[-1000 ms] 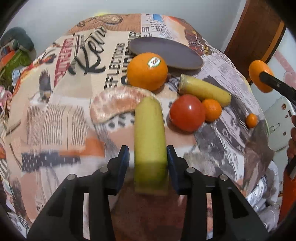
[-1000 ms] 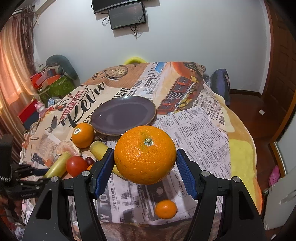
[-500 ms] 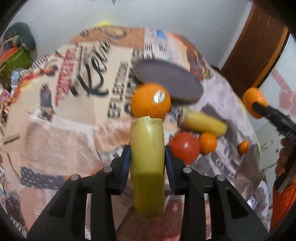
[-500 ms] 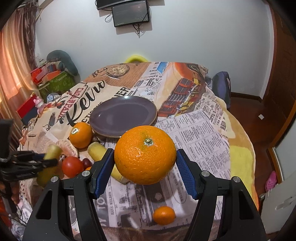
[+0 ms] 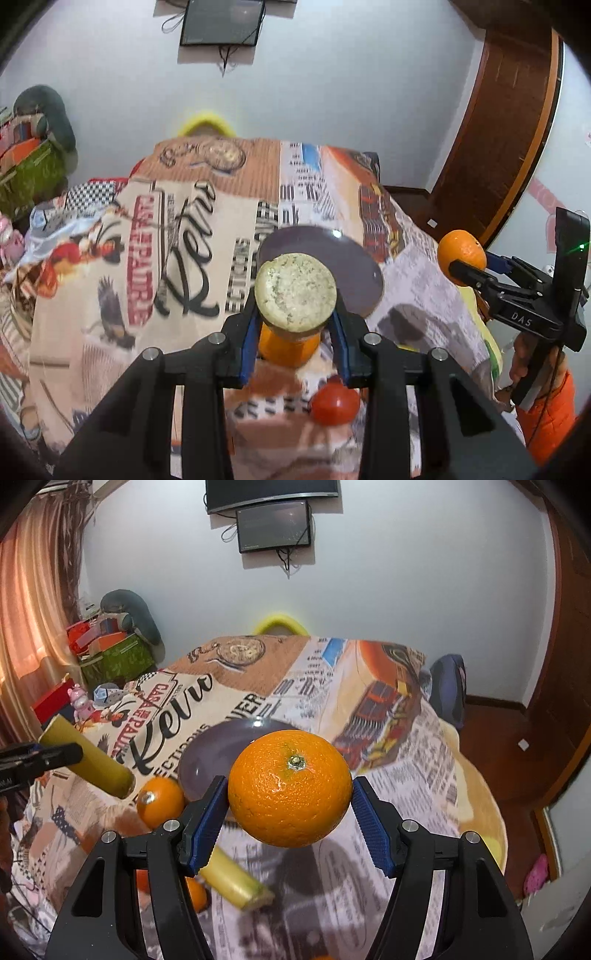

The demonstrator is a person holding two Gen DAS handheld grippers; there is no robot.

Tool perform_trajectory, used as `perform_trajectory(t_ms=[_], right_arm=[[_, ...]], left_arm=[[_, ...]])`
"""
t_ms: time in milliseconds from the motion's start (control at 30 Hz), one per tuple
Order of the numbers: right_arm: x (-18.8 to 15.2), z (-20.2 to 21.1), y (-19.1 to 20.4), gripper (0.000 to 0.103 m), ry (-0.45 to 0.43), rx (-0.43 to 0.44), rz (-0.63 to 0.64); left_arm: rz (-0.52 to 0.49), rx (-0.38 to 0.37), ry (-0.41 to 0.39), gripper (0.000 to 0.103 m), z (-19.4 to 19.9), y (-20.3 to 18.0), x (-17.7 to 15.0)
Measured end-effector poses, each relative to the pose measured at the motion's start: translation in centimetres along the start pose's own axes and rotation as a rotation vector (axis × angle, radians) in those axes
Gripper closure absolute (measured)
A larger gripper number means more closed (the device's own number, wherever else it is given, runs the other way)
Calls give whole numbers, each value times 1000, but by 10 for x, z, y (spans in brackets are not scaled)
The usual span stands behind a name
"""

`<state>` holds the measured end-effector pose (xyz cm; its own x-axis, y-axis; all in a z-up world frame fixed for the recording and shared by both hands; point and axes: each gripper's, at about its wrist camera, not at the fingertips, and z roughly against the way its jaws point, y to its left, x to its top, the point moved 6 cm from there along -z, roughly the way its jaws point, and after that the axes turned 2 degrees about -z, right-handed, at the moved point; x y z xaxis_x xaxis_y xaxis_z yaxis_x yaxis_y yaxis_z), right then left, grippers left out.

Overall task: Organize fruits
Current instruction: 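Carry the squash with the left tool while the right tool carries the orange over the plate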

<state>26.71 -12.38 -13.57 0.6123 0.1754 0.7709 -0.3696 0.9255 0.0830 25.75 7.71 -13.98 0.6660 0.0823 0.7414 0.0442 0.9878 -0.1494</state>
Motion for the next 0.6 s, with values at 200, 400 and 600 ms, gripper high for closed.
perform_trajectory(t_ms=[200, 400, 600], right_arm=[[19, -15, -1, 39, -16, -7, 21], [34, -35, -2, 39, -14, -10, 40], [37, -64, -1, 39, 23, 4, 50]], left_arm=[[-17, -14, -10, 69, -19, -6, 20], [-33, -32, 11, 69, -45, -13, 30], [-46, -63, 69, 69, -81, -17, 32]])
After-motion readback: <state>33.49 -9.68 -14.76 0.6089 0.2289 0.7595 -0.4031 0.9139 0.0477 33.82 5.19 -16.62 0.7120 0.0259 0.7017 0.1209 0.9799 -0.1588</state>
